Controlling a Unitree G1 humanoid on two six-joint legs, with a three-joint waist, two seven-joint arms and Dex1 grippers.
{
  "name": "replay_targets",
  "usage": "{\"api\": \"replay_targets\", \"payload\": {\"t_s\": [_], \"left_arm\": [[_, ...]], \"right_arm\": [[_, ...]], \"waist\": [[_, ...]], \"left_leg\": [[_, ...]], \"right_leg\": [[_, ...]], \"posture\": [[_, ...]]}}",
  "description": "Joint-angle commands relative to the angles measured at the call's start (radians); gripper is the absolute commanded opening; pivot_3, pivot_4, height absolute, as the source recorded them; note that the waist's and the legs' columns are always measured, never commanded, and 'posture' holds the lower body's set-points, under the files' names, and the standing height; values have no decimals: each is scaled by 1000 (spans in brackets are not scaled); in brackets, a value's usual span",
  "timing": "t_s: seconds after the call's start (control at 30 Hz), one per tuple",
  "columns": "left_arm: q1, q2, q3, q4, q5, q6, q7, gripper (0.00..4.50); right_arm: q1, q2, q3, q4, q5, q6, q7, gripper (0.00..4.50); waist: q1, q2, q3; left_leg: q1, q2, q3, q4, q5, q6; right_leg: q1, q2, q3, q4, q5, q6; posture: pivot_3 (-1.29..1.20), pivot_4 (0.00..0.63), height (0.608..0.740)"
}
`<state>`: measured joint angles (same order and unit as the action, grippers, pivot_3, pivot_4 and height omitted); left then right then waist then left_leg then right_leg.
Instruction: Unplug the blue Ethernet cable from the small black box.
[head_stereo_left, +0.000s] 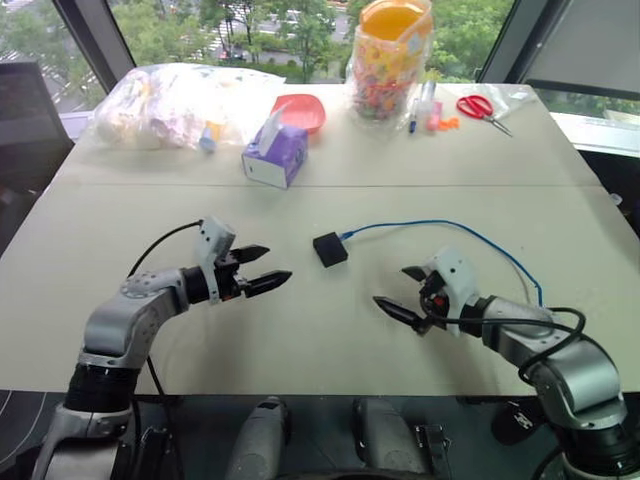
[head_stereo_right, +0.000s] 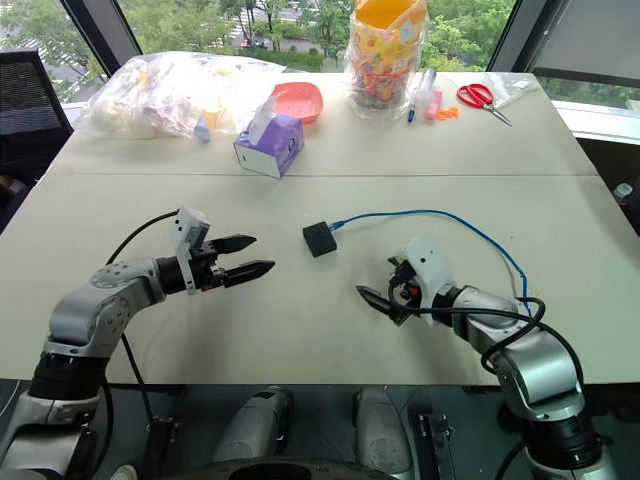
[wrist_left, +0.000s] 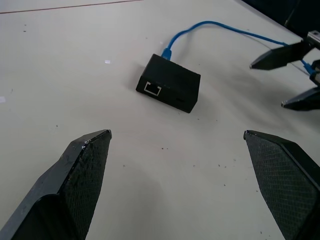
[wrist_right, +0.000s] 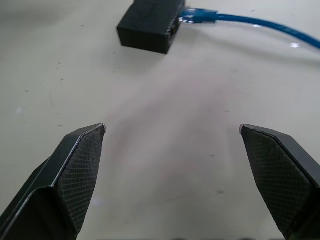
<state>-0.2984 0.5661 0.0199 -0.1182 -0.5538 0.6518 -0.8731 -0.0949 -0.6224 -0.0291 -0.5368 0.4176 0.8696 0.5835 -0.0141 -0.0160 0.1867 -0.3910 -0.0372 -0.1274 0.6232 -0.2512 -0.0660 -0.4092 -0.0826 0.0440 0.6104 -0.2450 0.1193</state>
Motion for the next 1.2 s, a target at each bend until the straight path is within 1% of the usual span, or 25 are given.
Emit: {"api": "replay_targets", "payload": {"t_s": [0.03,0.13,0.2,0.37,0.47,0.6,0.83,0.87,0.97,1.03,1.2], "left_arm": [[-1,22,4,-21,2,-10,-22,4468],[7,29,-3,-27,8,-17,-30,4468],[8,25,14,-42,-18,2,-28,4468],[4,27,12,-60,-7,-2,-7,4468],[-1,18,22,-72,-21,9,8,4468],[-5,13,26,-80,-29,18,19,4468],[-24,17,23,-76,-35,28,22,4468],[-27,17,24,-76,-35,28,23,4468],[-24,13,36,-95,-35,29,50,4468],[-19,10,43,-114,-40,35,66,4468],[19,8,70,-177,-60,57,106,4468]], "right_arm": [[-25,-29,-25,-4,15,-12,24,4500],[-40,-43,-32,13,14,-18,34,4500],[-63,-57,-40,35,10,-23,45,4500],[-125,-92,-34,90,3,-33,79,4500],[-170,-124,-2,129,-19,-46,109,4500],[-246,-165,47,221,-63,-107,162,4500],[-454,-191,203,462,-205,-299,301,4500],[-509,-175,234,519,-230,-327,324,4500],[-730,-64,335,748,-293,-412,403,4500],[-809,-17,381,880,-351,-501,429,4500],[-960,101,477,1253,-521,-772,400,4500]], "waist": [[1,0,0],[1,0,0],[1,0,1],[1,0,1],[0,0,1],[0,0,1],[-4,0,2],[-4,0,2],[-23,1,5],[-31,1,6],[-26,0,6]], "left_leg": [[0,0,0,0,0,0],[0,0,0,0,0,0],[0,0,0,0,0,0],[0,0,0,1,0,0],[0,0,0,1,0,0],[0,0,0,1,0,0],[0,0,1,3,0,0],[0,0,1,3,0,0],[0,0,3,4,0,0],[1,0,3,4,1,-1],[0,0,2,3,1,-1]], "right_leg": [[0,0,0,0,0,0],[0,0,0,0,1,1],[0,0,0,0,1,1],[0,0,0,1,1,0],[0,0,0,1,1,1],[0,0,0,2,2,3],[0,0,0,2,2,3],[0,0,0,3,3,3],[-1,0,1,3,4,2],[-1,0,1,4,4,2],[-2,0,1,4,4,3]], "posture": [[0,150,740],[0,150,740],[0,150,740],[0,150,740],[0,150,740],[0,150,740],[0,150,740],[0,150,740],[0,150,740],[0,150,740],[0,150,740]]}}
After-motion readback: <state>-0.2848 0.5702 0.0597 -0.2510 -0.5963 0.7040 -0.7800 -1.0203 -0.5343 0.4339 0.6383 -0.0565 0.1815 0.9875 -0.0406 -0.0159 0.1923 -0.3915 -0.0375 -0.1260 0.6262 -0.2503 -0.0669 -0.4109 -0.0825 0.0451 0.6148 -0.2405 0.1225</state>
